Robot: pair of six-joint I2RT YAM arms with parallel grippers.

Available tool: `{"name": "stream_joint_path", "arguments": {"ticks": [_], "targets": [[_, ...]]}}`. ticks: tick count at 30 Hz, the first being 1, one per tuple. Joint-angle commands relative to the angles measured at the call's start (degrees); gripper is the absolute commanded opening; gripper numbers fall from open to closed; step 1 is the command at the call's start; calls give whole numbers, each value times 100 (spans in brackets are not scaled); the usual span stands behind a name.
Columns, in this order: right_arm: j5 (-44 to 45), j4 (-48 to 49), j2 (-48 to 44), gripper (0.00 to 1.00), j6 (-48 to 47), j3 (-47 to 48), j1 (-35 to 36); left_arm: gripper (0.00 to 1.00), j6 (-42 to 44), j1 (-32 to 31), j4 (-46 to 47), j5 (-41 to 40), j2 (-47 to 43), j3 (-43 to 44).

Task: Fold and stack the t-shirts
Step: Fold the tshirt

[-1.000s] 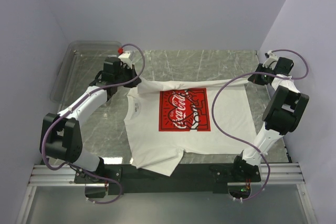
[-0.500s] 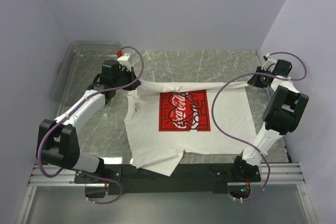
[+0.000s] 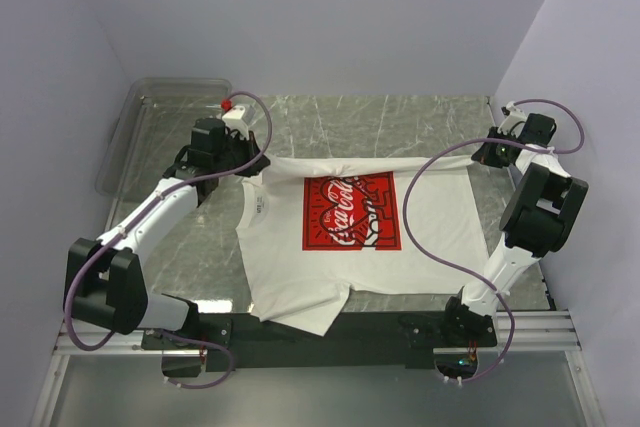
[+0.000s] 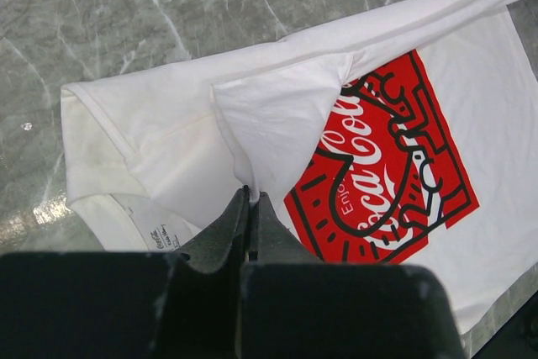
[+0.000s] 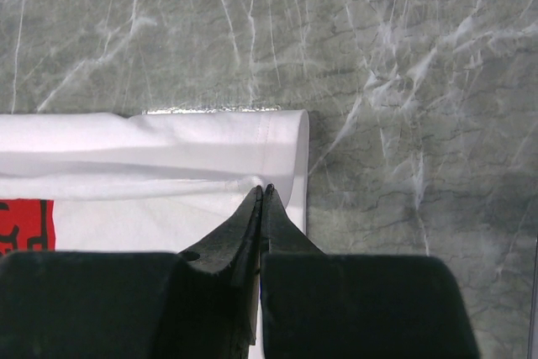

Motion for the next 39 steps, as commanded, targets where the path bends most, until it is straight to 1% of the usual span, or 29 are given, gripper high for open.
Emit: {"name": "stream_joint_path", "arguments": {"ticks": [1,16,19,22,23,25,26,28,29,31,32,33,35,37,39], "targets": [[117,66,-71,0,-4,53,-11,1,-31,-25,87,169,-236,-61],[91,22,-53,1,-4,79,-11,1,-14,-78,8,134,-157,-176],[56,-22,-53,4,-56,88,-11,1,-14,-78,-18,134,-149,-167],[82,-110,-97,12,-162,53,-28,8,-23,-87,-246,221,-131,-79],[109,-119,-149,20,-180,35,-63,13,38,-78,-308,265,-122,-53],[126,-49,-246,32,-171,-87,-116,21,100,-87,-395,519,-140,-70],[152,-14,-377,45,-162,-132,-143,32,118,-87,-405,564,-175,-114],[170,4,-509,57,-189,-246,-187,35,153,-87,-431,678,-289,-167],[153,-4,-623,64,-197,-281,-204,39,171,-87,-440,714,-341,-184],[100,-136,-712,64,-285,-325,-204,44,188,-87,-484,775,-500,-193],[30,-180,-808,64,-303,-352,-204,53,188,-95,-501,793,-570,-202],[-14,-232,-861,64,-320,-421,-204,56,180,-96,-501,793,-710,-211],[-197,-285,-1072,64,-391,-597,-204,60,127,-96,-510,593,-877,-246],[-487,-417,-1264,64,-583,-685,-204,61,92,-96,-493,407,-1071,-333],[-988,-829,-1371,65,-933,-756,-196,61,48,-96,-484,47,-1098,-378]]}}
